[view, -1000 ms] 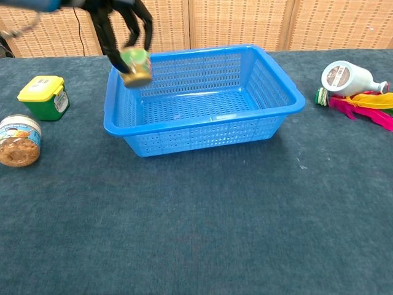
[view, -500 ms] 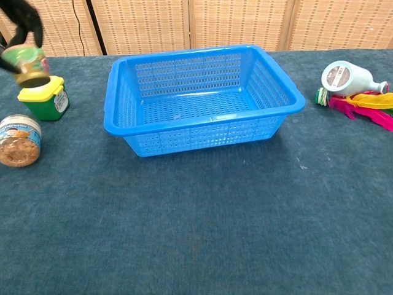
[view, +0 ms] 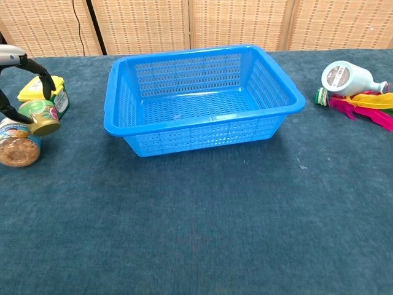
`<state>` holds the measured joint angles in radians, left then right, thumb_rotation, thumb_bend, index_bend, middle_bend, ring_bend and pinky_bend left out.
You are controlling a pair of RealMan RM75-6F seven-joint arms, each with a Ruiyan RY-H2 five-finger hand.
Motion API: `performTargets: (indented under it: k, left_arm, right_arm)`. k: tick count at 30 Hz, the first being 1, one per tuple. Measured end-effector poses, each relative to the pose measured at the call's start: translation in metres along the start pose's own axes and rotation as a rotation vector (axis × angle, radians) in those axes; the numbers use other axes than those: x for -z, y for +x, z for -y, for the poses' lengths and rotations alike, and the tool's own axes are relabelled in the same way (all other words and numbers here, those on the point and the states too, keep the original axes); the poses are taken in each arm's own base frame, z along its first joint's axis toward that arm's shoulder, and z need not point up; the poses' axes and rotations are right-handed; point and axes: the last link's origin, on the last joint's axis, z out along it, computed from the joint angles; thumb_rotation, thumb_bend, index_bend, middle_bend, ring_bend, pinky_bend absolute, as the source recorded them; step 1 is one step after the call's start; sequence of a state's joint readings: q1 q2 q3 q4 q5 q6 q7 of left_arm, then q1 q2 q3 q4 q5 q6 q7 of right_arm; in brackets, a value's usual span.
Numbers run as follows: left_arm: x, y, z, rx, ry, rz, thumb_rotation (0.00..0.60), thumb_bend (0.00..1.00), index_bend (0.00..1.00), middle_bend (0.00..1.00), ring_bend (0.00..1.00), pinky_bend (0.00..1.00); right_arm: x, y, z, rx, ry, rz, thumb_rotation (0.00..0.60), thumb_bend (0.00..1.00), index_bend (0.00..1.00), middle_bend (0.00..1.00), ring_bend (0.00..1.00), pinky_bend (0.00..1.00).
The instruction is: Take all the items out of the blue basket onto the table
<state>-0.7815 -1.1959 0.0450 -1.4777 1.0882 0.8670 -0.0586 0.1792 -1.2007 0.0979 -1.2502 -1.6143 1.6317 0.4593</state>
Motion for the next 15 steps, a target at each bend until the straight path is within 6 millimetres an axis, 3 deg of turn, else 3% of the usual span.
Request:
performTargets:
  k: [7,15]
  left_arm:
    - [0.013,0.015,-0.005,0.070,-0.062,-0.066,0.600,0.19,0.00,0.00,0.00,0.00]
    - [0.065,0.031,0.010,0.105,-0.062,-0.159,0.600,0.19,0.00,0.00,0.00,0.00]
  right_arm:
    - [0.001,0.002,0.002,-0.014,0.008,-0.008,0.600,0.00,0.00,0.00,0.00,0.00]
    - [0.004,0.007,0.007,-0.037,0.029,-0.021,0.600,0.00,0.00,0.00,0.00,0.00]
